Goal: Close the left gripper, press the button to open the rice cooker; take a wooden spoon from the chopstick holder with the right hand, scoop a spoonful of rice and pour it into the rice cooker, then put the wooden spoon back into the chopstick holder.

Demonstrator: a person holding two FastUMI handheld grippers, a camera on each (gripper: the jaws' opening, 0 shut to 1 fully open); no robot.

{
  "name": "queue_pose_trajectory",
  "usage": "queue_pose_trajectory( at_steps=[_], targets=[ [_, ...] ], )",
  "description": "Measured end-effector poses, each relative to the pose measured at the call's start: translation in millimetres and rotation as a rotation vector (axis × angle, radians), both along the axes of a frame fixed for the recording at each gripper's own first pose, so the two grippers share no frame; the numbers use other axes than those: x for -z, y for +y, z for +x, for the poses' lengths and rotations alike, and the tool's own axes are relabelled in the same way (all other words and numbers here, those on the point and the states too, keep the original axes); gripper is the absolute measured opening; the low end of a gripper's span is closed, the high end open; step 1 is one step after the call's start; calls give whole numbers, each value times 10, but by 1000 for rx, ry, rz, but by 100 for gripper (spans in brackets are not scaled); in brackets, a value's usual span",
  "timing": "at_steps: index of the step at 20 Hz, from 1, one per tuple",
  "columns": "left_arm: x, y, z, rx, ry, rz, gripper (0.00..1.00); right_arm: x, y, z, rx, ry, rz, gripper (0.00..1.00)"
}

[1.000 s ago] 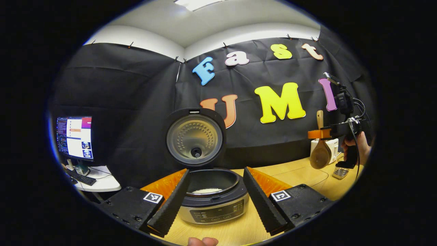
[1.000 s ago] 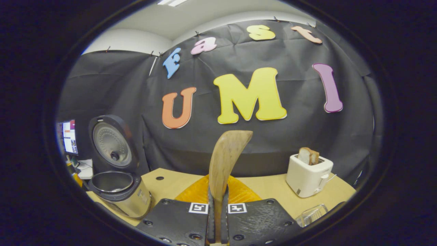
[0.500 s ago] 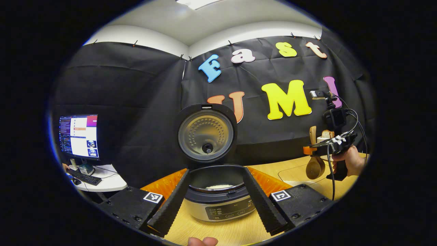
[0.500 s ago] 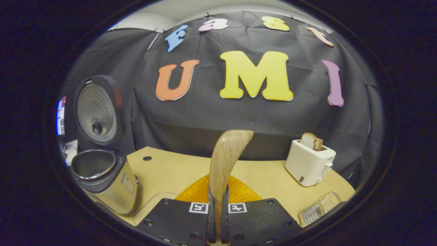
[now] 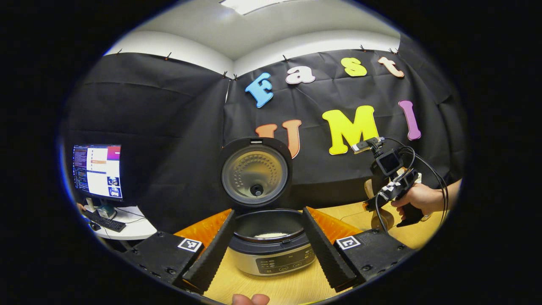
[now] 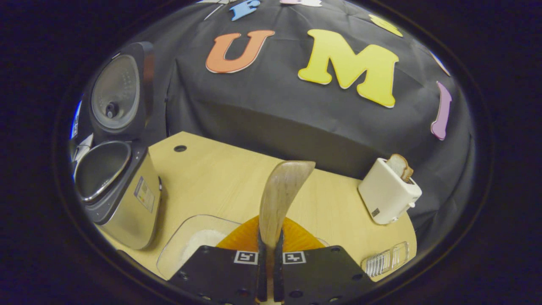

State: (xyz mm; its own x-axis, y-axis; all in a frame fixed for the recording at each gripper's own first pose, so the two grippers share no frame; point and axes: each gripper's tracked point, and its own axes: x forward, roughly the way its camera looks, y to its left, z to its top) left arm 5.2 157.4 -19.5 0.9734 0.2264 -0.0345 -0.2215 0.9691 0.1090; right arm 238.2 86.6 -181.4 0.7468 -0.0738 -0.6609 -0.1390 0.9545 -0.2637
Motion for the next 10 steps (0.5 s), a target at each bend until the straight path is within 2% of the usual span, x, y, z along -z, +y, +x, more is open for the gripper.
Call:
queue_pose_trajectory(
  at_steps=[4, 7, 10],
  targets=[
    [-45, 92, -40, -19, -14, -3, 99, 131, -44, -84, 31, 54, 53, 8],
    [-57, 102, -43, -20, -17, -12, 99, 114, -122, -99, 44, 52, 69, 8],
    [-45, 97, -41, -18, -11, -14, 99, 39, -235, -117, 68, 23, 39, 8]
  ],
)
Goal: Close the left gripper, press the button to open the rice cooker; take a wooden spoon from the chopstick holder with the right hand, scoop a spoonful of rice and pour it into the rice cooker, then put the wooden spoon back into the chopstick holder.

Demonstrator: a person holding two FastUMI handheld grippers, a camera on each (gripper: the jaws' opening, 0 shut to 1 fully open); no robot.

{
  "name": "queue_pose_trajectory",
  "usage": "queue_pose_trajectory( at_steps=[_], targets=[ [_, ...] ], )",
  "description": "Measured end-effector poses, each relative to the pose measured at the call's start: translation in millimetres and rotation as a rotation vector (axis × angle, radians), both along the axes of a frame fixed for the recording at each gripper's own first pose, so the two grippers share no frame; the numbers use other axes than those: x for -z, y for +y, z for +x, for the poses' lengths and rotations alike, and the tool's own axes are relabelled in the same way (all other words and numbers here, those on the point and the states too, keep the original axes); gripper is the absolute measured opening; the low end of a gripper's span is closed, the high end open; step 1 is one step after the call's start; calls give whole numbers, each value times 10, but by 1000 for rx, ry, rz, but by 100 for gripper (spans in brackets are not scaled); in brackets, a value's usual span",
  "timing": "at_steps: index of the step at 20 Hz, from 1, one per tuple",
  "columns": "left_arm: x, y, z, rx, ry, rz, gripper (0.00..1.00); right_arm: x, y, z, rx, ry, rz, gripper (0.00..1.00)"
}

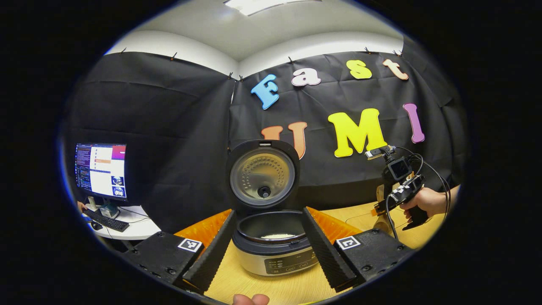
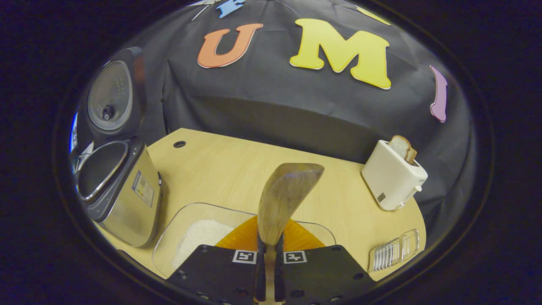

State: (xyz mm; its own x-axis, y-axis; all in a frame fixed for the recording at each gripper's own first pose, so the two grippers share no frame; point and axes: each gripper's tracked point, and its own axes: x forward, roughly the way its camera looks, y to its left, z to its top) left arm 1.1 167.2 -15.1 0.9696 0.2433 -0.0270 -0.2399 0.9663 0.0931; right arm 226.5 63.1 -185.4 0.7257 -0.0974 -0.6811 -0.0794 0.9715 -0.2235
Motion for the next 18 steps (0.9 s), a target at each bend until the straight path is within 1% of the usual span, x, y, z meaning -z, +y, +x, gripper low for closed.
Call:
queue_pose_trajectory(
  at_steps=[1, 2, 4, 6, 8, 10, 14, 16, 18],
  targets=[
    [-2, -3, 3, 3, -1, 0, 99, 33, 3, -16, 4, -2, -13, 5],
    [-4, -27, 5, 9, -1, -1, 99, 72, 46, -28, 2, 10, -10, 5],
    [11, -56, 5, 23, 5, -9, 99, 160, 186, -95, 4, 41, 32, 5],
    [11, -51, -6, 26, 9, -9, 99, 145, 295, -114, 1, 28, 56, 5],
    [-2, -32, -14, 26, 5, -8, 99, 154, 475, -161, -5, 20, 132, 5],
    [9, -7, -29, 26, 8, -23, 99, 107, 556, -153, -5, 14, 182, 5],
    [-7, 110, -65, -1, 8, -27, 99, 87, 614, -178, 27, 16, 276, 5],
    [-5, 130, -76, -6, 7, -36, 99, 65, 655, -195, 49, 28, 345, 5],
    [-5, 137, -78, -6, 7, -42, 99, 34, 669, -172, 60, 34, 386, 5]
  ],
)
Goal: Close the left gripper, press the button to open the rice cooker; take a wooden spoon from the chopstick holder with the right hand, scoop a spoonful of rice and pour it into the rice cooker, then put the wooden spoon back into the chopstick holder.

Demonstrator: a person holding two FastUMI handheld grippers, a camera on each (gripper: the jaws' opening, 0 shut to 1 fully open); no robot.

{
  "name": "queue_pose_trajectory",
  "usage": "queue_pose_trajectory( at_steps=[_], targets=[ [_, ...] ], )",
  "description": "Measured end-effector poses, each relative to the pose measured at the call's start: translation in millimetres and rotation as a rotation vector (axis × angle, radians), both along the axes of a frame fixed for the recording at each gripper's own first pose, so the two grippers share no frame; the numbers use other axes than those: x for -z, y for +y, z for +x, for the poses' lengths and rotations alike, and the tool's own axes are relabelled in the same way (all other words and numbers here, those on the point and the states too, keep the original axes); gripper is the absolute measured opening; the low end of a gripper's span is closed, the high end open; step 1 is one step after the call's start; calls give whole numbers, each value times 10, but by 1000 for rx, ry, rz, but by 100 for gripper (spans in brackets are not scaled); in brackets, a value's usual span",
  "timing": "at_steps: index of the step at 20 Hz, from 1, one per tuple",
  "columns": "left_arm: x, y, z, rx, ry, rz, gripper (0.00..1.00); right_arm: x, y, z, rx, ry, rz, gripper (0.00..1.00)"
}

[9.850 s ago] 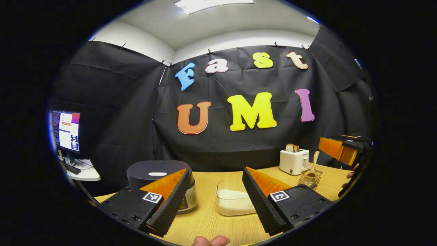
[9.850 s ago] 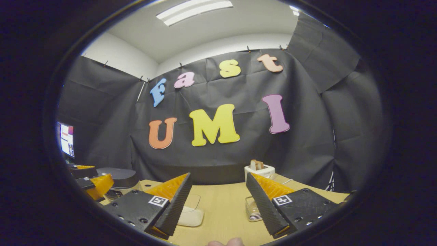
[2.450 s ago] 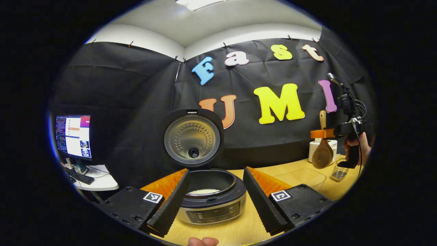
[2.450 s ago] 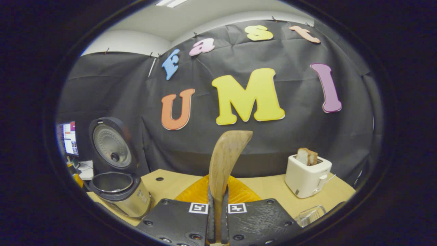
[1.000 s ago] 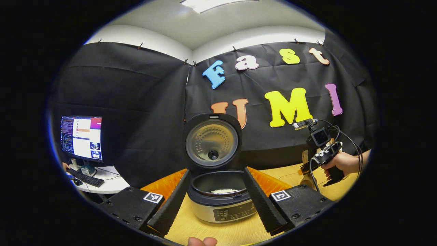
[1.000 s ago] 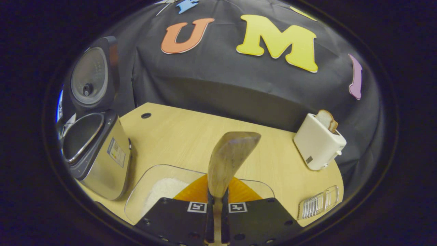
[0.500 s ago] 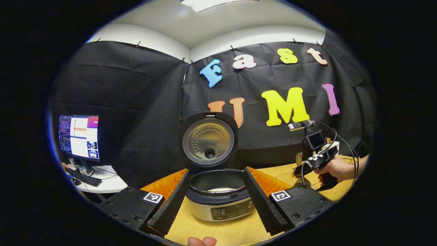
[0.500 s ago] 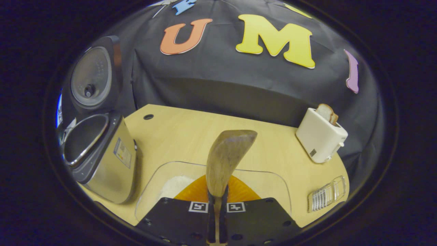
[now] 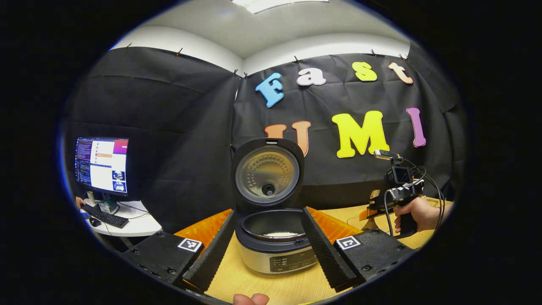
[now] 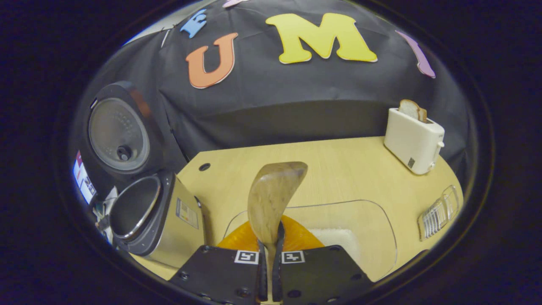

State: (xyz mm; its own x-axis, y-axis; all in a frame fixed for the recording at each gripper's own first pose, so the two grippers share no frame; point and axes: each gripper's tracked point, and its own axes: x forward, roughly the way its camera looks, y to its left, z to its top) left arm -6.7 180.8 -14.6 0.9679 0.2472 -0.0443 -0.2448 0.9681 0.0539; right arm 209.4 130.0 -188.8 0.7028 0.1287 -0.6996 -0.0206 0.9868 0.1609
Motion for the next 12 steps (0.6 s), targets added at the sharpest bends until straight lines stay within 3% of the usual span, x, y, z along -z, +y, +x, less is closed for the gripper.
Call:
queue_pose_trajectory(
  at_steps=[12],
  targets=[
    [7, -35, 6, -1, 9, -8, 99, -63, -8, 11, 145, 47, 295, 1]
  ],
)
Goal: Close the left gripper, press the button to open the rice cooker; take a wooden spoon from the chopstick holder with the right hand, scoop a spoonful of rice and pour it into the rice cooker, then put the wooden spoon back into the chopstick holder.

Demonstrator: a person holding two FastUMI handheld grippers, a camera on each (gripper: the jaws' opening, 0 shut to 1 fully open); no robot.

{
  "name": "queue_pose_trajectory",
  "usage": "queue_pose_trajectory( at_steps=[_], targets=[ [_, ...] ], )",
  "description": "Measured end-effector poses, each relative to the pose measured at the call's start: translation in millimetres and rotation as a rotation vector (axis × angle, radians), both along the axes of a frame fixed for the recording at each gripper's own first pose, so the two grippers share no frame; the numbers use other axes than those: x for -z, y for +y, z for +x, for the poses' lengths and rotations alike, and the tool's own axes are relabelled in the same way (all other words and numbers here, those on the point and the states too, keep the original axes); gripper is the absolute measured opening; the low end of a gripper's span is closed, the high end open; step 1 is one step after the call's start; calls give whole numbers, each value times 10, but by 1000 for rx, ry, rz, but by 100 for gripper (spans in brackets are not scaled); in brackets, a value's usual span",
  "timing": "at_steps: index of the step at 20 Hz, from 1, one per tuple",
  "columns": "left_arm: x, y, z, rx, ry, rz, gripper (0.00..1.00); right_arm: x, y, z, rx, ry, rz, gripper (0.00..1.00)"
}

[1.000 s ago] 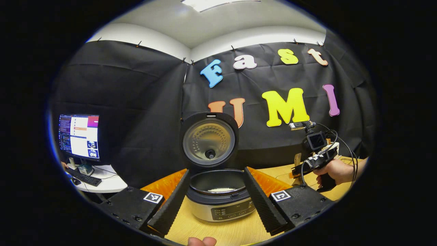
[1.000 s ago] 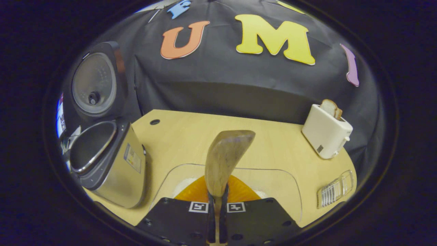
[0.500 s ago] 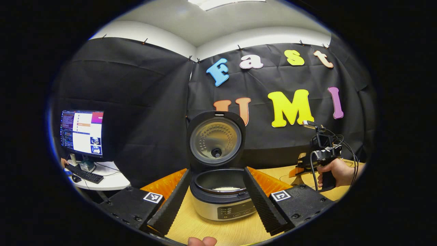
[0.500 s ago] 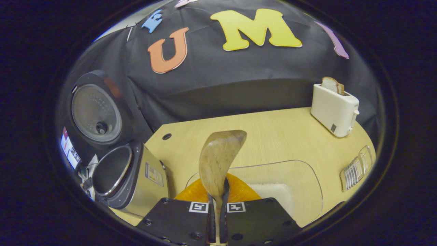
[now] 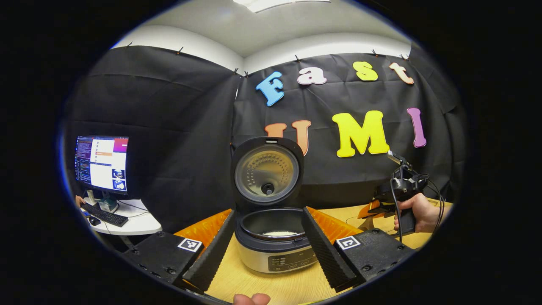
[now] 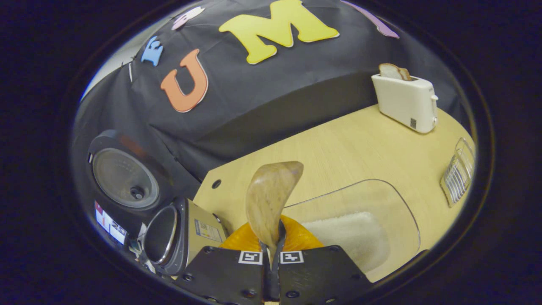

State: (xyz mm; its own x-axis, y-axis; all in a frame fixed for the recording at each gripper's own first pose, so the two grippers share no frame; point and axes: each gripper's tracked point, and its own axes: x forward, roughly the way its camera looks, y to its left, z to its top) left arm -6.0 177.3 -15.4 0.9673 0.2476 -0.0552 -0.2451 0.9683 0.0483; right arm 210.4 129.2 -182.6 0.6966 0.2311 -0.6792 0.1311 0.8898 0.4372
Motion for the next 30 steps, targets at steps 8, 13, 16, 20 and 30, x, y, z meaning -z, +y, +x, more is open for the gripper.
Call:
queue_pose_trajectory(
  at_steps=[8, 13, 16, 20, 30],
  targets=[
    [-17, -15, -14, 3, -3, -4, 99, -204, -382, 51, 86, -32, 169, 0],
    [-1, 41, -26, -24, 5, 17, 99, -457, -696, 89, 139, -93, 296, 0],
    [-20, 19, -13, -32, 3, 44, 99, -469, -924, 89, 185, -96, 388, 0],
    [-18, -11, -8, -35, 3, 49, 99, -515, -1113, 91, 201, -105, 426, 0],
    [25, 182, -58, -83, 18, 42, 99, -1162, -659, 322, 150, -163, 515, 0]
  ],
)
